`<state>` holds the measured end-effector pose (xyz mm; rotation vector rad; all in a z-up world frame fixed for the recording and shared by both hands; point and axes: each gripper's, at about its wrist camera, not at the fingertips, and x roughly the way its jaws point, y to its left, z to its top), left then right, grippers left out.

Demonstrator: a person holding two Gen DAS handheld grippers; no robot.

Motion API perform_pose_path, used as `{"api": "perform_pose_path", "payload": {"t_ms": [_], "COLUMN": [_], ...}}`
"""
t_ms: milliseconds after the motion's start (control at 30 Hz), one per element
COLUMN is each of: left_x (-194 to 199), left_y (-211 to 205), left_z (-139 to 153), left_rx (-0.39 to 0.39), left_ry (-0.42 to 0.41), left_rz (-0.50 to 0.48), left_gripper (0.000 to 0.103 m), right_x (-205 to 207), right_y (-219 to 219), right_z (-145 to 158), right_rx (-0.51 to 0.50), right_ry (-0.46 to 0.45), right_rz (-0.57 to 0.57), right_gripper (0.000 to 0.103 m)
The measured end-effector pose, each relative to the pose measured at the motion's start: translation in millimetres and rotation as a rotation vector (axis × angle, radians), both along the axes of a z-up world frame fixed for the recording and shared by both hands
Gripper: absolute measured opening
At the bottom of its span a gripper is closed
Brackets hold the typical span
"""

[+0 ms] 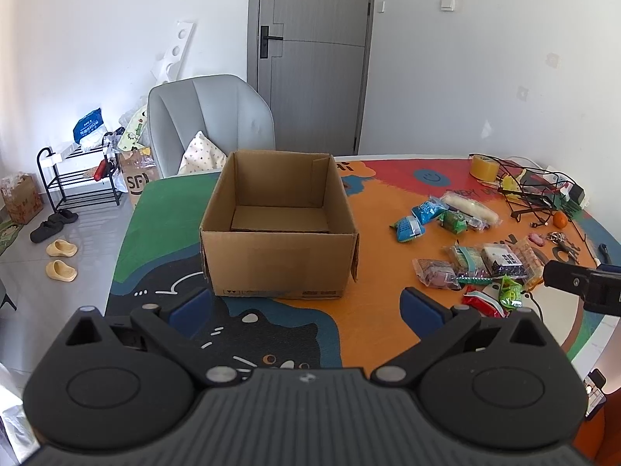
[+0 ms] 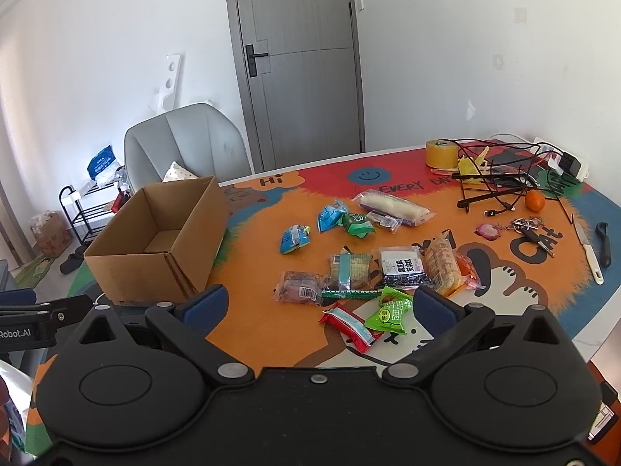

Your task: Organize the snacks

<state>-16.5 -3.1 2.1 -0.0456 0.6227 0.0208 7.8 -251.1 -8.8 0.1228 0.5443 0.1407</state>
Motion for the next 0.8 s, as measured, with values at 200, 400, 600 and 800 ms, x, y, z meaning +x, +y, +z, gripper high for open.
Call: {"api": "perform_pose_path", "payload": {"t_ms": [200,400,600,800], "left_x": [0,3,11,24], "left_y": [0,-7,-19,-33], "left_z": [0,1,-2,-9], "left_rx": [-0.003,-0.022,-0.023,-0.029], "left_ry": [-0.001,-0.004,-0.014,-0.008], "left_rz": [-0.001,-0.013,-0.025,-0.039], "left_gripper": [0.103,0.103,0.103,0.103], "right_x": [0,3,12,24], "right_y": [0,-7,-19,-36], "right_z": [-1,-4,-14,-28], "right_rx": [-0.001,0.004,0.014,0.013], "right_ry": [0.001,0.012,0.034,0.052], "right_rz": [-0.002,-0.009,-0.029,-0.05], "right_gripper": [0.103,0.103,0.103,0.103]}}
